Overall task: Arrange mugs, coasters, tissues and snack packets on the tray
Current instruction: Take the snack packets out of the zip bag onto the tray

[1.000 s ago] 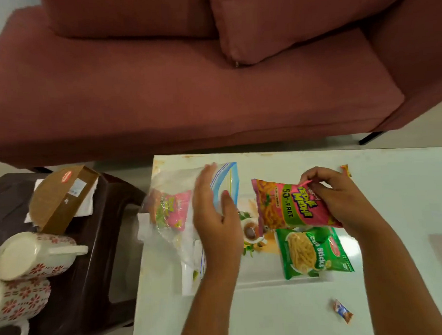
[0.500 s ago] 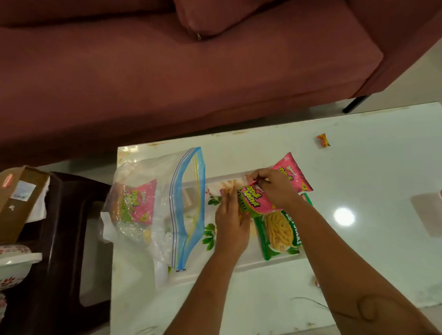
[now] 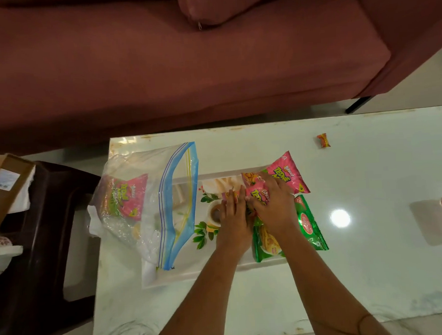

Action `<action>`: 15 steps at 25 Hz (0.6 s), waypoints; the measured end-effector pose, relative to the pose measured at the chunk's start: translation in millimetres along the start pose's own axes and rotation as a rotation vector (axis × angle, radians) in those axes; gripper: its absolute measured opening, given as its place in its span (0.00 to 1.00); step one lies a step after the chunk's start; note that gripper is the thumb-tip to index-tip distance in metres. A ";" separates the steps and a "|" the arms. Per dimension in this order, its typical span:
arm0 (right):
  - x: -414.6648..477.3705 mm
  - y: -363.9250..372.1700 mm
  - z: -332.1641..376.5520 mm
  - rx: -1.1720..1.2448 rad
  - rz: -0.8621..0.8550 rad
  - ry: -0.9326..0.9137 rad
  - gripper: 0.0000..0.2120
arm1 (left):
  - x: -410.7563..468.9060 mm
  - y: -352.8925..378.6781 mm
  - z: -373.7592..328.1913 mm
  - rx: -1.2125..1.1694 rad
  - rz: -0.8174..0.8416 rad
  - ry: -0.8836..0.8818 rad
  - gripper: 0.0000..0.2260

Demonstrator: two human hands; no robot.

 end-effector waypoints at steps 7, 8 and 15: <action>3.2 -4.9 3.3 0.099 -0.136 0.018 0.19 | 6.2 -2.0 8.3 0.006 -0.014 -0.029 0.27; 4.2 -5.6 3.3 0.102 -0.138 0.022 0.19 | 5.3 -2.2 8.5 -0.017 -0.012 -0.029 0.27; 8.1 -6.1 0.4 -0.040 -0.066 0.037 0.26 | -5.3 7.9 -0.8 -0.192 0.018 -0.053 0.31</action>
Point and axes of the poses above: each hand's wrist, its own x-axis towards the middle knuckle, its own y-axis out of the palm, z = x × y, the point moved 9 cm from there along x, towards the middle knuckle, and after that the axes turned 1 degree about -y, right-handed, at the moved point
